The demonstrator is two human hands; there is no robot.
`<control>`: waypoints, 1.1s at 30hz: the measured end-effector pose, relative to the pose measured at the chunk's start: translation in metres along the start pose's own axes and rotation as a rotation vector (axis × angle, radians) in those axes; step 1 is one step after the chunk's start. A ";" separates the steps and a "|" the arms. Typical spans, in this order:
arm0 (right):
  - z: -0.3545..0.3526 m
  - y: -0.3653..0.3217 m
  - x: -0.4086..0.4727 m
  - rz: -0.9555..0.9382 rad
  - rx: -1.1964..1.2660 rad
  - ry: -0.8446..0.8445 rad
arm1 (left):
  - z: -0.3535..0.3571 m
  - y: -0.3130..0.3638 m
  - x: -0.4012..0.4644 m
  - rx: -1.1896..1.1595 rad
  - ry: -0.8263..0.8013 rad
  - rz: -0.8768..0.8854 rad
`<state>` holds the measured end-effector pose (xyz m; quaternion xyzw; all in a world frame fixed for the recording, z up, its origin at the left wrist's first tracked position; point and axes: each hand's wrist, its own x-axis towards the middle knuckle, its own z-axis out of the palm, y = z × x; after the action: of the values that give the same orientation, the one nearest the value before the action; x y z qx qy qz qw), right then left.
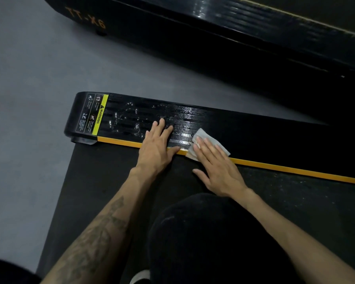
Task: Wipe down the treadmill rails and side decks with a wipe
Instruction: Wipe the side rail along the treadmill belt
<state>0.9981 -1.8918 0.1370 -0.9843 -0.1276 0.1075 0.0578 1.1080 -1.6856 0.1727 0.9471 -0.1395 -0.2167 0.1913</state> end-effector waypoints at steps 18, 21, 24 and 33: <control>0.002 0.002 -0.002 0.054 -0.014 0.005 | 0.007 -0.009 -0.013 0.037 0.089 0.103; 0.002 -0.034 0.022 0.188 0.015 -0.001 | 0.006 -0.018 -0.017 0.048 0.162 0.142; 0.000 -0.059 0.047 0.161 -0.008 -0.023 | 0.003 -0.029 -0.019 0.101 0.237 0.140; 0.006 -0.021 0.013 -0.059 -0.050 0.037 | -0.003 -0.056 -0.024 0.117 0.251 -0.056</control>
<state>1.0038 -1.8678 0.1319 -0.9830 -0.1583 0.0842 0.0388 1.0988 -1.6267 0.1605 0.9798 -0.1004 -0.0934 0.1456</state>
